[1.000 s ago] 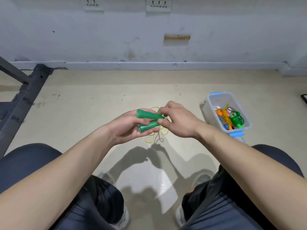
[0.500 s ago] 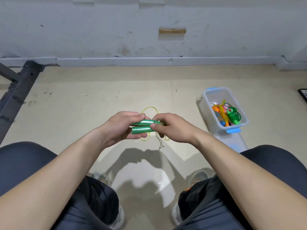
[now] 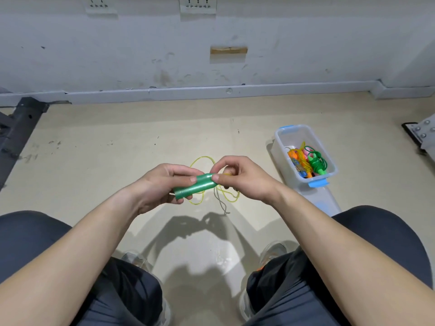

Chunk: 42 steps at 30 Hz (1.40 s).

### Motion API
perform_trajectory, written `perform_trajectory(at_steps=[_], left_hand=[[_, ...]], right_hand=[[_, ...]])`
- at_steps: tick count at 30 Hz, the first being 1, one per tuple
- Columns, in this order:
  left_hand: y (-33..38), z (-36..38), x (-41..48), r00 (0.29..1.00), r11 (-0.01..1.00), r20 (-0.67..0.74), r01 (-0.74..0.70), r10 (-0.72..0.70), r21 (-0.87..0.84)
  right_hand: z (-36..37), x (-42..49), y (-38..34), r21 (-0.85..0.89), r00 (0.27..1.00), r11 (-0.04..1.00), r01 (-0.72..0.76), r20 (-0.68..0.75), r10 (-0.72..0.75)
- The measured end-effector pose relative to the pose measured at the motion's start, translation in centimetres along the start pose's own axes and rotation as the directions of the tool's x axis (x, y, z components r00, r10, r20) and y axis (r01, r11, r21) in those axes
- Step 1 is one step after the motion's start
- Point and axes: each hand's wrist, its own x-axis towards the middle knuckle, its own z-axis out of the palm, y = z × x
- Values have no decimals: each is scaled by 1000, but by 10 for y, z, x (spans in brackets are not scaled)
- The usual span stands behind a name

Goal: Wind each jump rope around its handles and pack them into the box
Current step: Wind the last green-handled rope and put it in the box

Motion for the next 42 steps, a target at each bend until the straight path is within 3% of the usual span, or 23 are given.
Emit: perform_trajectory(at_steps=[4,9,16,20,22,25,28,30,34,38,42], left_hand=[[1,10,-2,991,987,105,-101,88,126],[-2,31,3,983,932,85,-181,162,316],[-4,41,-1,984,990,118,-131,137,-50],[-8,40,5,993,989,53,-104,110,-103],[-8,36,6,992,994,66,-103,106,-40],[-4,32,4,988,979,99,-129,114,155],[-1,26,2,989,938,134,-110,68,330],[-2,24,1,988,921,156,-78,19,381],[-8,31,4,987,964,164,-44,1,262],[-13,34,8,993,999,116,-2,-3,42],[-15,40,8,994,995,106,-16,26,-98]], right_hand=[[3,-2,-3,50,1000,999,20,18,-21],[10,-2,-8,-12,999,999,31,44,-31],[15,1,-8,-170,999,985,19,-42,-27],[7,1,-11,-105,998,994,10,58,-4],[5,0,-12,-119,998,993,14,64,-7],[7,-1,-12,-262,999,964,36,11,-35],[1,1,-10,-647,999,763,1,-26,-23],[-6,2,-8,-683,998,728,-58,-27,54],[-1,1,-4,-481,994,875,-49,64,91],[1,2,-6,-355,999,934,-41,16,50],[-4,2,-5,-350,999,936,-40,20,51]])
